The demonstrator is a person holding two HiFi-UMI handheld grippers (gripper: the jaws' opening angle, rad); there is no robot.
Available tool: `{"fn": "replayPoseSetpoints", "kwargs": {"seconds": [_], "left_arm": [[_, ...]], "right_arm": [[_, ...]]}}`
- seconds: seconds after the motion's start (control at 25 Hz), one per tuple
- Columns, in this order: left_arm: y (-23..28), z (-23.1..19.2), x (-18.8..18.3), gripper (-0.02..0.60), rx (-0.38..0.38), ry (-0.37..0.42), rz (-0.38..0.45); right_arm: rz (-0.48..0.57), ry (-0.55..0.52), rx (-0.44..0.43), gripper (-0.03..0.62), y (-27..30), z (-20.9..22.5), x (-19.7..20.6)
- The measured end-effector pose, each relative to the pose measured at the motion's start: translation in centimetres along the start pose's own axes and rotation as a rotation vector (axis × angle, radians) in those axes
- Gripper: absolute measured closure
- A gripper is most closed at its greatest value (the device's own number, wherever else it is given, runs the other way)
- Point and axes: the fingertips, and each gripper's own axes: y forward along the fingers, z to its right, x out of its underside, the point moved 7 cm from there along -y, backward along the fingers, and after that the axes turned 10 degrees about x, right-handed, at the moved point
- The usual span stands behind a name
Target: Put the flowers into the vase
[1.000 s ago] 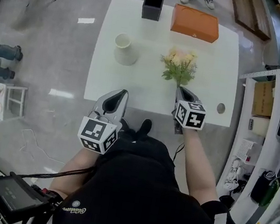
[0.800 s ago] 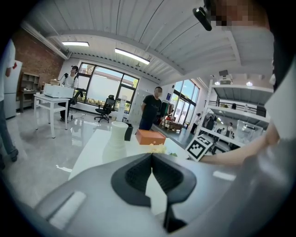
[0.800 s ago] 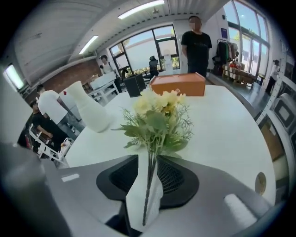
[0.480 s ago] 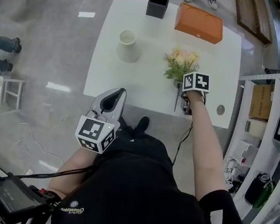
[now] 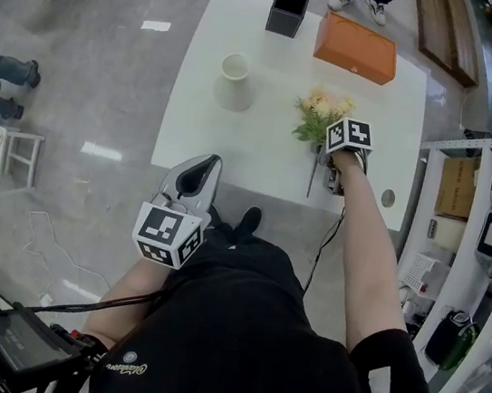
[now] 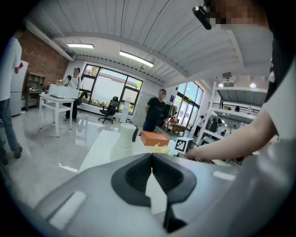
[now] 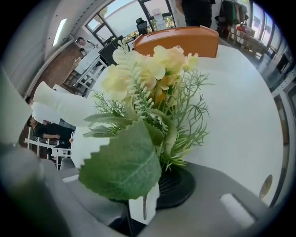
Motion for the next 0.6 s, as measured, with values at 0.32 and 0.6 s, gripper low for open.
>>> {"fn": "replayPoseSetpoints", "kwargs": {"seconds": [0.32, 0.6], "left_arm": [[-0.3, -0.2, 0.4, 0.575, -0.004, -0.002, 0.002], [-0.5, -0.5, 0.7, 0.575, -0.005, -0.001, 0.011]], "right_arm": [[-0.012, -0.002, -0.007, 0.539, 0.1, 0.1, -0.2], [0.086, -0.014, 0.000, 0.546, -1.0, 0.0, 0.3]]}}
